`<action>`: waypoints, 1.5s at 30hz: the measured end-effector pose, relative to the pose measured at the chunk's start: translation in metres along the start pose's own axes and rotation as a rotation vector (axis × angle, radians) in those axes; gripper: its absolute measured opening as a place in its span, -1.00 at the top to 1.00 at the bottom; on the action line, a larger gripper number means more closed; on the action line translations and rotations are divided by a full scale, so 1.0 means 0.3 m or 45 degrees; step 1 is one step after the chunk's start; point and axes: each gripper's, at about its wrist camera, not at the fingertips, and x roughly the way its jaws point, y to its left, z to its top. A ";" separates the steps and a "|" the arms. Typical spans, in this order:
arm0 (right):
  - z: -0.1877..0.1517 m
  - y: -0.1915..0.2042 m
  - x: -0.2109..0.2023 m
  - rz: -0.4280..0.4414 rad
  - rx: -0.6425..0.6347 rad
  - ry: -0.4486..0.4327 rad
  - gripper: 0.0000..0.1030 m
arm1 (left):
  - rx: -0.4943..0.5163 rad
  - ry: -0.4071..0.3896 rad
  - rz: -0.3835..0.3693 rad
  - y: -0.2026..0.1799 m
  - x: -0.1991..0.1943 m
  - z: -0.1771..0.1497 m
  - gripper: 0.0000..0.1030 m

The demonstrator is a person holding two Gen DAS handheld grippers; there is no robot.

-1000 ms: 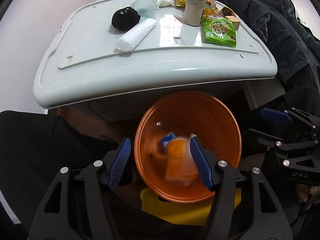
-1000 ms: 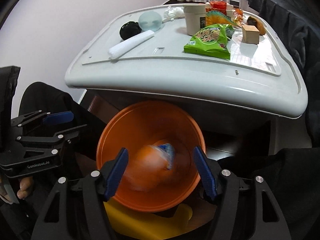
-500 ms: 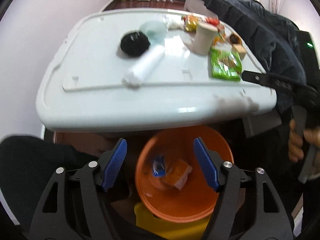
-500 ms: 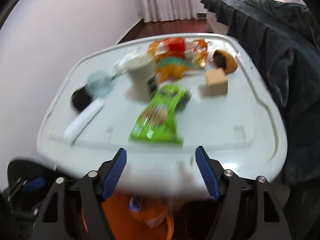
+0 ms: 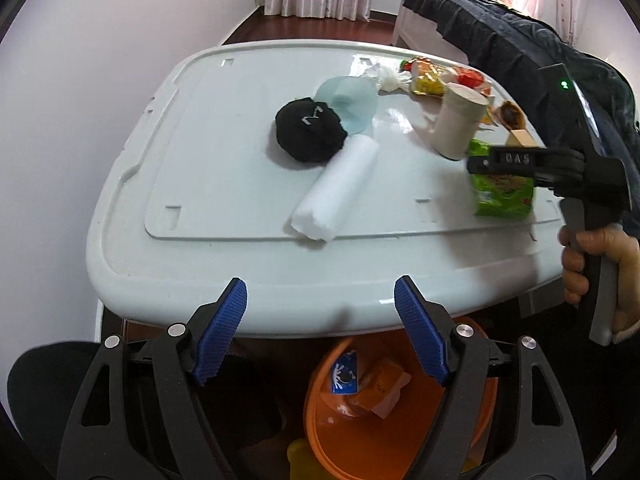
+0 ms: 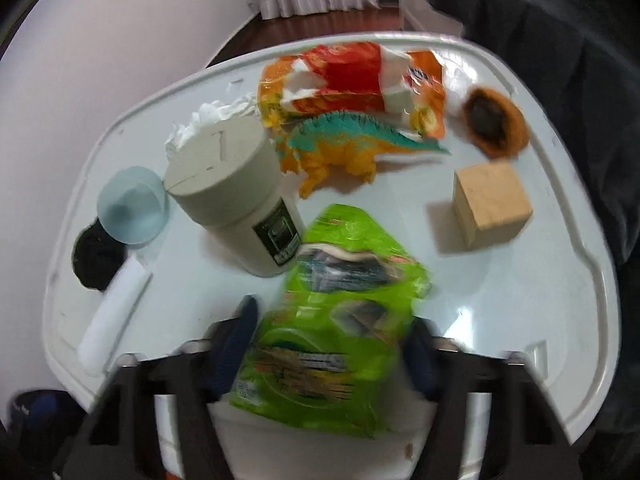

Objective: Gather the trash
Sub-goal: 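Grasp the green snack bag with the right tool while the left tool grasps the white foam roll, then carry both items over the orange bucket and open both tools to drop them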

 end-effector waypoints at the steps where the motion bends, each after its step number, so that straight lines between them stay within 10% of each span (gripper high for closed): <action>1: -0.001 0.006 -0.002 -0.002 -0.013 -0.006 0.18 | 0.002 0.002 -0.003 0.002 0.007 0.006 -0.45; 8: -0.051 -0.037 -0.067 0.099 0.029 -0.054 0.40 | 0.060 0.027 0.041 -0.028 0.095 0.075 -0.45; 10: -0.076 -0.049 -0.113 0.145 0.037 -0.072 0.78 | 0.080 0.028 0.044 -0.045 0.121 0.100 -0.45; 20: -0.181 -0.079 -0.198 0.157 -0.009 -0.114 0.79 | 0.120 0.050 0.052 -0.083 0.285 0.241 -0.43; 27: -0.182 -0.076 -0.188 0.157 -0.014 -0.122 0.78 | 0.146 0.009 0.038 -0.102 0.292 0.234 0.32; 45: -0.431 0.004 -0.378 0.253 -0.154 -0.092 0.78 | 0.209 -0.071 -0.031 -0.216 -0.107 -0.032 0.44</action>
